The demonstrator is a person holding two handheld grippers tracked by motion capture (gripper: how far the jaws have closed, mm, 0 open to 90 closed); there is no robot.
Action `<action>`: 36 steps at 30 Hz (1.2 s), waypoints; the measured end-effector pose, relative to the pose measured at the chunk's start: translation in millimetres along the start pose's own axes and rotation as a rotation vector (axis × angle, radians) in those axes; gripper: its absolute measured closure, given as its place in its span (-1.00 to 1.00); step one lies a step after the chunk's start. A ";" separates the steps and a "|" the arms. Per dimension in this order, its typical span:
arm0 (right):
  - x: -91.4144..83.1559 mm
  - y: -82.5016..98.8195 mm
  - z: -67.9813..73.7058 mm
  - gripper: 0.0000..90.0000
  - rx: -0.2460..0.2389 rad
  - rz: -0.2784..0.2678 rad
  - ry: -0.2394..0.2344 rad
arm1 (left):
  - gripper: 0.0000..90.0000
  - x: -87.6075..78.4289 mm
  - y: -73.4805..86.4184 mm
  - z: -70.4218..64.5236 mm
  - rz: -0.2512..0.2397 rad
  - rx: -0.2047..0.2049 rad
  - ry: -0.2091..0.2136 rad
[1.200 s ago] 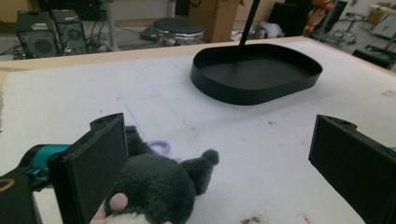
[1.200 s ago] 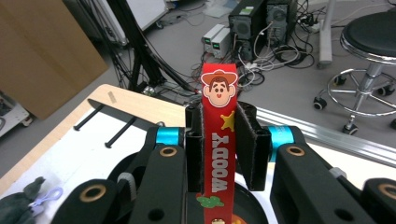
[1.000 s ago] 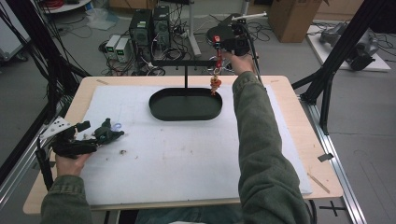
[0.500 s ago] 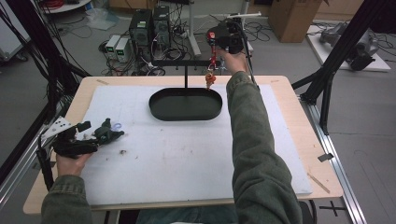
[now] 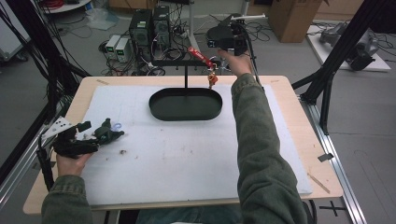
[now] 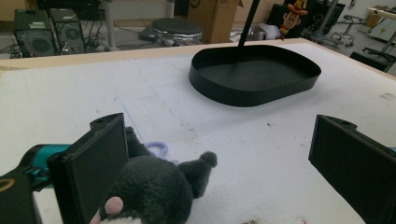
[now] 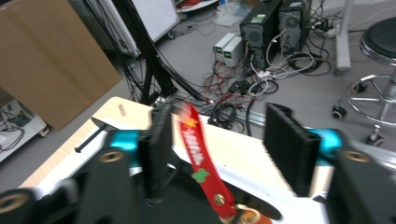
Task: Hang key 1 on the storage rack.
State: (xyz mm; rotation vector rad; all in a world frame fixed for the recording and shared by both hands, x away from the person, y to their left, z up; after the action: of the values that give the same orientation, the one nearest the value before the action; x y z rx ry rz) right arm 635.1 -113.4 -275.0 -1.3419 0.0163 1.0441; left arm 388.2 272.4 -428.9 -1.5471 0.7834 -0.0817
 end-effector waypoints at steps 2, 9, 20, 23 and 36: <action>-0.7 4.5 -2.1 -0.44 -0.023 0.024 0.020 | -0.89 -0.2 -0.3 0.0 -0.002 0.002 0.000; -2.1 11.7 -1.1 -0.98 -0.060 0.049 0.036 | -0.89 -0.3 0.0 0.4 0.001 0.002 0.000; -12.0 23.6 6.8 -0.98 -0.117 0.047 0.020 | -0.89 -0.5 -0.1 0.7 0.000 0.004 -0.004; -16.9 26.1 13.5 -0.98 -0.147 0.052 0.019 | -0.89 -0.8 0.0 0.7 0.000 0.005 -0.006; -38.5 52.6 9.7 -0.98 -0.171 0.022 0.047 | -0.89 -1.1 0.2 1.1 0.003 0.004 -0.012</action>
State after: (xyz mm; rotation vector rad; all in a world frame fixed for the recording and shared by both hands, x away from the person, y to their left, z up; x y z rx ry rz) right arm 575.4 -135.6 -291.5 -1.5234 -0.0240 1.0509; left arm 387.8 274.0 -428.9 -1.5410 0.7753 -0.0716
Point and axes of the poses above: each handheld gripper's, and its own axes: x roughly forward along the jaws, y roughly out of its underside, z roughly to its left, the point moved 10 cm from there along x, roughly forward along the jaws, and after that the axes turned 7 degrees about z, right-handed, at the moved point
